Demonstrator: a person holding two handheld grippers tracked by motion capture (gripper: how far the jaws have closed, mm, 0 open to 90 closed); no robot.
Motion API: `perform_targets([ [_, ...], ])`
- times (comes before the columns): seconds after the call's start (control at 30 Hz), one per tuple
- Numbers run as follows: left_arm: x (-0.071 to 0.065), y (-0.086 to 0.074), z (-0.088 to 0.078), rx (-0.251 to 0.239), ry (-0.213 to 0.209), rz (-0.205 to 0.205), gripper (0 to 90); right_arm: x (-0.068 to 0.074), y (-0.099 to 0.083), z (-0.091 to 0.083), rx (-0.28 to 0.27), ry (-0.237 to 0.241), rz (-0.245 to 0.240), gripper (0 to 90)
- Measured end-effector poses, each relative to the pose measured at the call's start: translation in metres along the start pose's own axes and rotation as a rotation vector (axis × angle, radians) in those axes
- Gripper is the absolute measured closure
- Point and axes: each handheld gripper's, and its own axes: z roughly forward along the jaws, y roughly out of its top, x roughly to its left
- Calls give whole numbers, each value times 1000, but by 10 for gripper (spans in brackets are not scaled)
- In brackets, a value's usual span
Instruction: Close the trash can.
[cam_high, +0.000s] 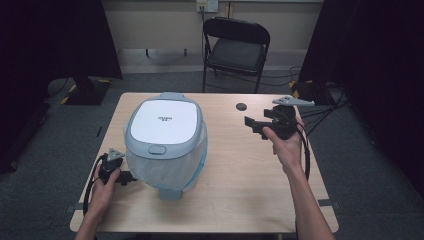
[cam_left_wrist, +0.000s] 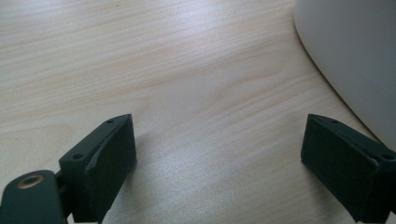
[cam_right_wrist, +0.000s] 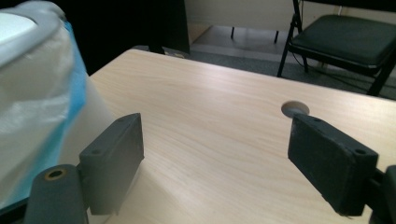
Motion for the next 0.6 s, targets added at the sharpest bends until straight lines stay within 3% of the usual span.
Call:
perform_targets([
  [0.3,0,0,0,0,1,-2,99,-19,-35,5,64,-39,50,176],
  [0.6,0,0,0,-1,-1,-6,99,-43,-87,10,151,-97,111,181],
])
